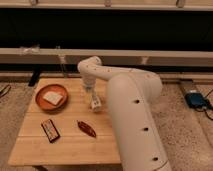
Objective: Stand the bottle upright
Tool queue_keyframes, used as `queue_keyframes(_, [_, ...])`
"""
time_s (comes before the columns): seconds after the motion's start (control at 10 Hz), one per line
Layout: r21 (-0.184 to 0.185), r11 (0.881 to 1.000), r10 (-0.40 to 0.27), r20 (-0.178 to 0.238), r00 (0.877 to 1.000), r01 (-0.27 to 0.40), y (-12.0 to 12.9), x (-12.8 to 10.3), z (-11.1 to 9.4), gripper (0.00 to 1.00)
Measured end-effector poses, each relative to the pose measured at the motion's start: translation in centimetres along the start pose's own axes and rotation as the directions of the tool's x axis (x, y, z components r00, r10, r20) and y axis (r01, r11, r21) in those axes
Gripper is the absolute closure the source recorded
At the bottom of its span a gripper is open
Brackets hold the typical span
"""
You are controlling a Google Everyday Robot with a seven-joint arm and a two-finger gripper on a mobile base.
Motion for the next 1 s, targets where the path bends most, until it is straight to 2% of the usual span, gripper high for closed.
queue_keyframes(0.1, [0.022,1.000,0.010,0.003,1.000,-0.010,-0.3,0.7,-0.4,0.23])
queue_keyframes(0.2, [0.058,0.998,0.017,0.029,0.999,-0.018,-0.6,1.0,-1.4,0.23])
queue_keyframes(0.4, [0.110,0.994,0.005,0.088,0.996,-0.015,-0.9,-0.1,-3.5,0.23])
queue_keyframes(0.5, [0.137,0.990,0.004,0.104,0.995,-0.018,-1.1,-0.1,-4.6,0.23])
queue_keyframes(0.6, [0.148,0.989,0.011,0.114,0.993,-0.028,-1.0,-0.1,-5.1,0.23])
queue_keyframes(1.0, [0.128,0.988,0.065,0.155,0.986,-0.085,0.0,0.3,-4.8,0.23])
